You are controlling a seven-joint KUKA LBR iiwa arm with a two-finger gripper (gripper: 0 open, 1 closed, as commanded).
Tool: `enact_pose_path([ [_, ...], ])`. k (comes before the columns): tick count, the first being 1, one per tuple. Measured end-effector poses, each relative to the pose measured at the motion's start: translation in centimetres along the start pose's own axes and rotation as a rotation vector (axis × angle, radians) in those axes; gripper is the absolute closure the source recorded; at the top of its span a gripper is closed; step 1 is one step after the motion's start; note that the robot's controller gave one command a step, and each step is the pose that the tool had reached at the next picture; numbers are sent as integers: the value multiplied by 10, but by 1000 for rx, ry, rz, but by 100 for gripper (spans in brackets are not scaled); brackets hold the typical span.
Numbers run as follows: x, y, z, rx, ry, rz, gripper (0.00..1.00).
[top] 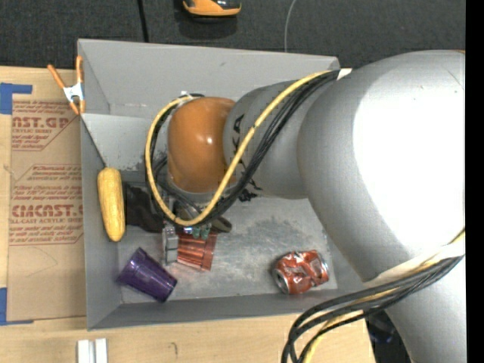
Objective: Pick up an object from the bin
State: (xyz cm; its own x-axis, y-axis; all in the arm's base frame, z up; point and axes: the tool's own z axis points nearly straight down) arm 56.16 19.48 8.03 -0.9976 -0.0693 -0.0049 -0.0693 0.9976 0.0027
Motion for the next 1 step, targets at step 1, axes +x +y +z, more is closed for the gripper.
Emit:
enact_pose_path([
  [1,2,-13,9,0,-2,-190,100],
])
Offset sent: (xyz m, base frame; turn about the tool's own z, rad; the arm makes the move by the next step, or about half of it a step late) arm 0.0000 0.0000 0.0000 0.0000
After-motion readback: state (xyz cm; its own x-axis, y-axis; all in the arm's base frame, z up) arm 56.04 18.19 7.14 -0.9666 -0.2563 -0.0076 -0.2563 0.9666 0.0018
